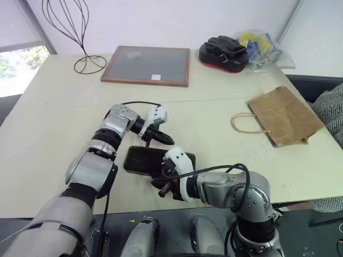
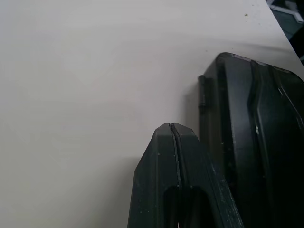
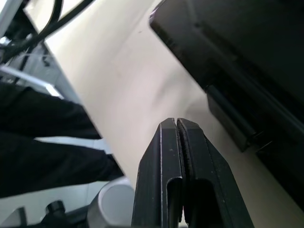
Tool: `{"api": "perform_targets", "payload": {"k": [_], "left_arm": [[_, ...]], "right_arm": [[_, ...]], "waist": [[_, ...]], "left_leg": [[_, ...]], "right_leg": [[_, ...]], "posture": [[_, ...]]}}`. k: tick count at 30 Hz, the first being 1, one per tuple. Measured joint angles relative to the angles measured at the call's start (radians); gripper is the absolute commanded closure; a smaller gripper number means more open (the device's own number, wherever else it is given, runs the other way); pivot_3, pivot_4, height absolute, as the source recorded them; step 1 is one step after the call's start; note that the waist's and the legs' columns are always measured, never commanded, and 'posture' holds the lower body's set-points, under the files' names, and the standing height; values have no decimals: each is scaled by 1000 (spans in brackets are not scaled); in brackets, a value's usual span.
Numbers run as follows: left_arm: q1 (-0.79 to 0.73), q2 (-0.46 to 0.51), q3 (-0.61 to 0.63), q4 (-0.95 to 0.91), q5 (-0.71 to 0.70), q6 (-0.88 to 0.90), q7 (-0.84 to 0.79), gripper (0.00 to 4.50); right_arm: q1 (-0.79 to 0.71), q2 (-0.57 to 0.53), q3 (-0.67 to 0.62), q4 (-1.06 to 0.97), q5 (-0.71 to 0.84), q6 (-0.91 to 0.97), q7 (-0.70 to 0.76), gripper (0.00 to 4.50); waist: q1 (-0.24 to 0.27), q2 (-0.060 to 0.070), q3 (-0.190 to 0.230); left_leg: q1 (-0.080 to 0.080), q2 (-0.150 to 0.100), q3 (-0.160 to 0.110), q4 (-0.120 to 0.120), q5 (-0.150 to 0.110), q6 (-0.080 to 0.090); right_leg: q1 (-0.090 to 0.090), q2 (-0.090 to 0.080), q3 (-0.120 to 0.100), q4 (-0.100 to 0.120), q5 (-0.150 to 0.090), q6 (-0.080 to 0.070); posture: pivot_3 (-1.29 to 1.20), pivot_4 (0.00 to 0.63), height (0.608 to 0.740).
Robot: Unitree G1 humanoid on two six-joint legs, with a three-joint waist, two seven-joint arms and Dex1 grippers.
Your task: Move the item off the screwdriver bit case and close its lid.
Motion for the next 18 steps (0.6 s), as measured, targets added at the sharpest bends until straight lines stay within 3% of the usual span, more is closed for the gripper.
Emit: {"api": "perform_targets", "payload": {"k": [7,18], "left_arm": [[86,26,12,-90,3,-47,3,4500],[200,64,39,-275,2,0,44,4500]], "right_arm": [[-48,-49,50,10,-44,12,-38,4468],[-83,-174,185,6,-97,-64,15,4468]], "waist": [[2,0,-1],[3,0,-2]], "left_leg": [[0,0,-1,5,0,0],[1,0,-2,6,-1,1]], "right_leg": [[4,0,0,0,1,1],[6,0,-1,-1,1,2]], "posture": [[0,150,734],[0,150,734]]}}
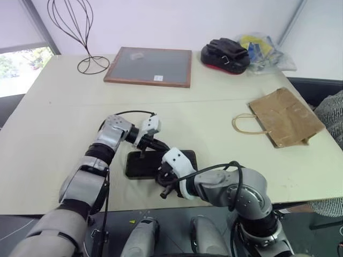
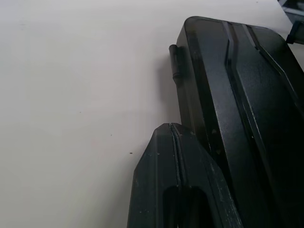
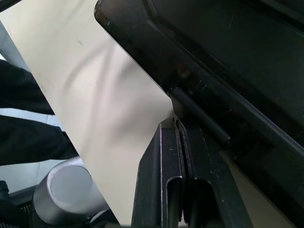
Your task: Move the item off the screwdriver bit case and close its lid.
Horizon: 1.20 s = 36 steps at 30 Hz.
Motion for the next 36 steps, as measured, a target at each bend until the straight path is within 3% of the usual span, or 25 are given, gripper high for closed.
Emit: {"api": "perform_targets", "payload": {"k": [11,19,29,36], "left_arm": [[72,26,-5,-93,26,-62,42,4500],[55,20,-4,-58,46,-111,69,4500],[-21,-20,94,89,10,-140,283,4500],[-9,52,213,-56,-88,-12,350,4500]], "right_arm": [[-8,-117,138,-2,-61,-158,24,4468],[-18,-167,140,-4,-79,-187,63,4468],[-8,-259,-87,-93,-5,-72,225,4468],[-1,-407,-201,-172,60,-57,364,4468]], "waist": [[0,-1,-2],[5,2,-4],[1,2,-2],[1,0,0]], "left_leg": [[3,0,-1,0,0,0],[3,0,-1,0,-1,1],[-2,0,-2,2,-3,5],[-6,0,-1,2,-4,6]], "right_leg": [[4,0,-1,-1,0,0],[5,0,-1,-2,0,1],[1,-1,-3,-2,-2,3],[-4,-1,-2,-2,-1,2]], "posture": [[0,150,734],[0,150,734],[0,150,734],[0,150,734]]}}
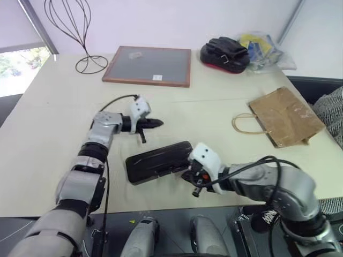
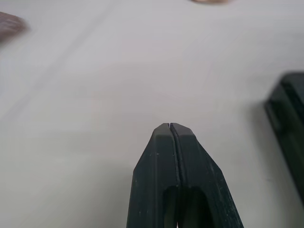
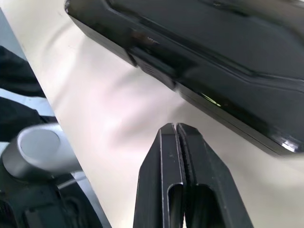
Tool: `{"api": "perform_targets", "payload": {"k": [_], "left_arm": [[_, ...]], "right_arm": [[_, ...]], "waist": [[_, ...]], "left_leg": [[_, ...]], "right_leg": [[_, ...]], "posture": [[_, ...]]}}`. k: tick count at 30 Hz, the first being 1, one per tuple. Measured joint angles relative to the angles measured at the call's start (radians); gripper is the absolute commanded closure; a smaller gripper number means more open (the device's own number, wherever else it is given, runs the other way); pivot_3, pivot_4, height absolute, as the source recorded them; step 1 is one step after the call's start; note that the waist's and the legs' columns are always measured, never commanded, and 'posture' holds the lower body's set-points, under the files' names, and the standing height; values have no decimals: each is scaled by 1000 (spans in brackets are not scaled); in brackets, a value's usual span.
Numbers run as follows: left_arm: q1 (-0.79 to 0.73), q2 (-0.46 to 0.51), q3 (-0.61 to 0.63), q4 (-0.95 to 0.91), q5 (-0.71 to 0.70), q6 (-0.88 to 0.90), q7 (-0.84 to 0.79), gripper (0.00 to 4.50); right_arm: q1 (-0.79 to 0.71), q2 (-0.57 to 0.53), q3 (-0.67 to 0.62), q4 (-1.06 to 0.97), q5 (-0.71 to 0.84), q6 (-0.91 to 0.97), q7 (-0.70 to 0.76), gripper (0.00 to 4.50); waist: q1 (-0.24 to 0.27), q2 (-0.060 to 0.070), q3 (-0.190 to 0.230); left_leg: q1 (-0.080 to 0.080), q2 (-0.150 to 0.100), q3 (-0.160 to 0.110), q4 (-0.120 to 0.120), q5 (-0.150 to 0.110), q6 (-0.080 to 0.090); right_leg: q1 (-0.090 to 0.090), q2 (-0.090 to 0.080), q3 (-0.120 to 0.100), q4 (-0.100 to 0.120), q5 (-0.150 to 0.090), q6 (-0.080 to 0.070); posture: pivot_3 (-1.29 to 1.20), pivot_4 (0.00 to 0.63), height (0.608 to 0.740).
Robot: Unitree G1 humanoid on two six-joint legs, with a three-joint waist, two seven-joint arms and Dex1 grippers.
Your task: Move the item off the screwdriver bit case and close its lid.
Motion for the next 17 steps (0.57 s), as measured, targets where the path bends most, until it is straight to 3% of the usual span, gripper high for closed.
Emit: {"api": "perform_targets", "payload": {"k": [7,11,17], "left_arm": [[287,110,104,-620,-185,420,72,4500],[623,156,239,-1136,-369,739,206,4500],[891,155,388,-1506,-572,975,367,4500]], "right_arm": [[-96,-166,-150,105,-43,-156,128,4468],[-96,-244,-150,163,-86,-306,246,4468],[-88,-276,-146,226,-142,-455,352,4468]], "waist": [[1,1,2],[-4,2,3],[12,2,5]], "left_leg": [[-1,1,1,-1,0,0],[-3,1,5,-2,-1,1],[-5,1,4,2,-2,1]], "right_leg": [[-2,0,2,0,0,0],[-5,-1,4,-1,0,0],[-4,-1,3,-2,-2,-4]], "posture": [[0,150,734],[0,150,734],[0,150,734]]}}
